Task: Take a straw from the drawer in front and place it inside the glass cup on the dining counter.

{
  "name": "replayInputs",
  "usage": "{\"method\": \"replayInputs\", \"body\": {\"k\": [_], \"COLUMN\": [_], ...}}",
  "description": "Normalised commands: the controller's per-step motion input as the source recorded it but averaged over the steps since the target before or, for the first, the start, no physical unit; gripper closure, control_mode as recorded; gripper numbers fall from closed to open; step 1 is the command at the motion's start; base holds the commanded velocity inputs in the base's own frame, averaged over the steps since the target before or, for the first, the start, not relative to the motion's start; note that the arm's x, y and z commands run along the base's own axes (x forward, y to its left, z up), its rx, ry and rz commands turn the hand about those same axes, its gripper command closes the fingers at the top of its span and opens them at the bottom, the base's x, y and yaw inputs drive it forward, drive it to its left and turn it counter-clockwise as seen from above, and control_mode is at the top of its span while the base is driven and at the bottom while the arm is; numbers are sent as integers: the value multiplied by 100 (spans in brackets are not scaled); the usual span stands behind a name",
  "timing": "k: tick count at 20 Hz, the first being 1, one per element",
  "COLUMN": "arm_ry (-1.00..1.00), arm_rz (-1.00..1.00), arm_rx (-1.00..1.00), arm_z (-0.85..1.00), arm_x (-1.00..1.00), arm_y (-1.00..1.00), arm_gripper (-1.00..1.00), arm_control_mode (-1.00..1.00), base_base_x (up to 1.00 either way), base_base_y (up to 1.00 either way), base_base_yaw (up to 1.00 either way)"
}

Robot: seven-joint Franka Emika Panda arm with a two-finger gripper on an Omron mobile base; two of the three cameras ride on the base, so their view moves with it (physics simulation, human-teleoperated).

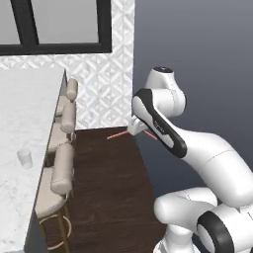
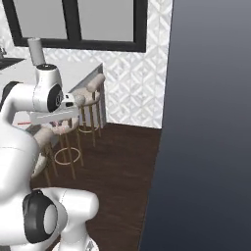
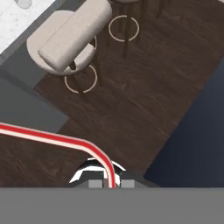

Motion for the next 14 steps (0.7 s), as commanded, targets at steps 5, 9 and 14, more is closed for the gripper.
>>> {"method": "replayInputs", "body": {"k": [5,9,14], "arm_ry": [0,0,0], "arm_rz": [0,0,0], "arm_rx": [0,0,0], "arm_z": [0,0,0], "arm_x": [0,0,0], "arm_y": [0,0,0], "arm_gripper": [100,100,100], "arm_control_mode": [100,100,100], "base_base_x": [94,82,27], "base_base_y": [-44,-43,-42], "base_base_yaw": [60,61,72]}}
